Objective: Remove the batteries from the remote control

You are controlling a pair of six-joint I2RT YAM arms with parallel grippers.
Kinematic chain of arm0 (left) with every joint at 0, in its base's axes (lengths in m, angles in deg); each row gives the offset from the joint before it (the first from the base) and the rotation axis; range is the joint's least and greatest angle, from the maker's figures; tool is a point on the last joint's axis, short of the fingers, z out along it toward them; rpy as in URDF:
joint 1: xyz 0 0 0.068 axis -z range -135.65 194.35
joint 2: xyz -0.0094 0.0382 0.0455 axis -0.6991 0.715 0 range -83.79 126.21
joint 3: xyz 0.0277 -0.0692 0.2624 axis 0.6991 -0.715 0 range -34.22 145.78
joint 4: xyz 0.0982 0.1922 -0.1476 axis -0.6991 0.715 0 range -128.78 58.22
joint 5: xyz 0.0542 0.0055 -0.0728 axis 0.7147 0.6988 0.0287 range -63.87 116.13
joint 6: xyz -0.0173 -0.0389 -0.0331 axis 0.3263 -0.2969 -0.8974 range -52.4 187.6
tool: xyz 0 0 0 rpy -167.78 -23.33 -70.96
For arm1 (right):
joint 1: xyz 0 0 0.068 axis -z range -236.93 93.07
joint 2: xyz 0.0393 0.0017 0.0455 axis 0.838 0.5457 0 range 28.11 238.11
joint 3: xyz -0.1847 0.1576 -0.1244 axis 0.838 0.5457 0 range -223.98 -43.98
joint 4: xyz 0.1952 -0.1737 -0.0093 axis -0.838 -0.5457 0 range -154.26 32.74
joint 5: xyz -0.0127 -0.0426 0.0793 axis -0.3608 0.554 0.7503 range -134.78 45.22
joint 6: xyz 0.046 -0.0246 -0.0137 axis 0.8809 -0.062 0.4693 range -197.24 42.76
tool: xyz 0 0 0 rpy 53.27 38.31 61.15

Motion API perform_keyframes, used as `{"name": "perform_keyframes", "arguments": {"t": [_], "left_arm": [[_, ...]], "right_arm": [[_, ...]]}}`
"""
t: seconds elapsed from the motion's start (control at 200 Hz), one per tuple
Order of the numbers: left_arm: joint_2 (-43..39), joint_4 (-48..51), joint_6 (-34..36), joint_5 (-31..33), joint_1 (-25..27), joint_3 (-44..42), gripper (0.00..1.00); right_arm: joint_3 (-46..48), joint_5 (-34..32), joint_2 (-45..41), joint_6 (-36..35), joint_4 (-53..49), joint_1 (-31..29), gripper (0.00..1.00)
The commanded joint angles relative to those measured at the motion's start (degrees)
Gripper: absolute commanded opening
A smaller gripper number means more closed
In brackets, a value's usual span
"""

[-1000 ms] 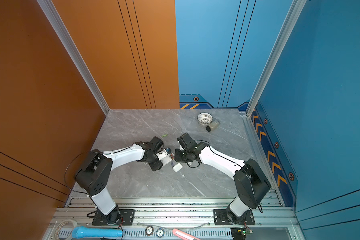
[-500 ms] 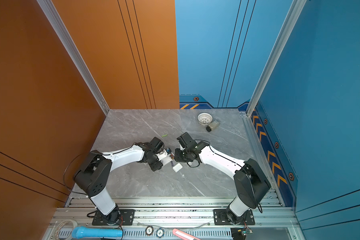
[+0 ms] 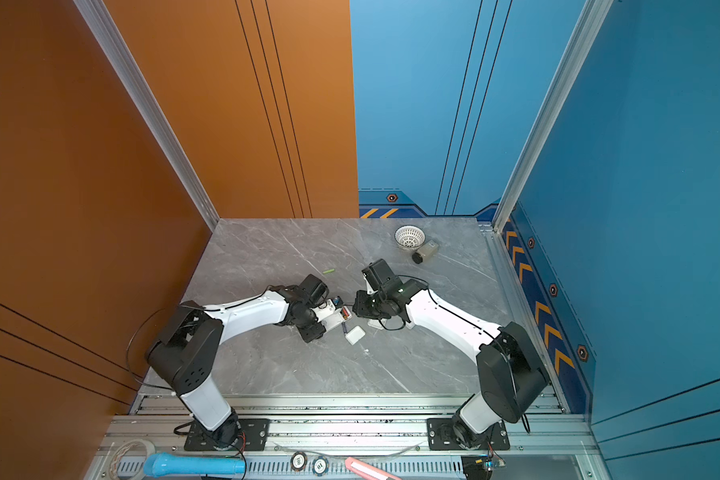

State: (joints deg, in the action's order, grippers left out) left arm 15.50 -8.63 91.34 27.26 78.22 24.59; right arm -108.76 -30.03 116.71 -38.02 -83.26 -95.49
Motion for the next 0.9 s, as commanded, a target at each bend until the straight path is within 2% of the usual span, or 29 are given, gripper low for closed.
{"name": "perform_keyframes", "arguments": {"t": [0.0,0.611,0.896], "left_arm": [[1.8,0.0,1.1,4.6,-0.1,-2.5,0.00],[0.6,-0.2,1.6,5.3,-0.1,-2.6,0.00],[-0.2,-0.9,1.6,7.6,-0.1,-3.0,0.00]], "right_arm": [[-0.4,-0.6,-0.2,0.8,-0.7,-0.1,0.00],[-3.3,-0.3,6.2,0.3,-0.3,-1.2,0.00],[-3.1,0.2,6.5,-1.1,-5.1,-1.2,0.00]]}}
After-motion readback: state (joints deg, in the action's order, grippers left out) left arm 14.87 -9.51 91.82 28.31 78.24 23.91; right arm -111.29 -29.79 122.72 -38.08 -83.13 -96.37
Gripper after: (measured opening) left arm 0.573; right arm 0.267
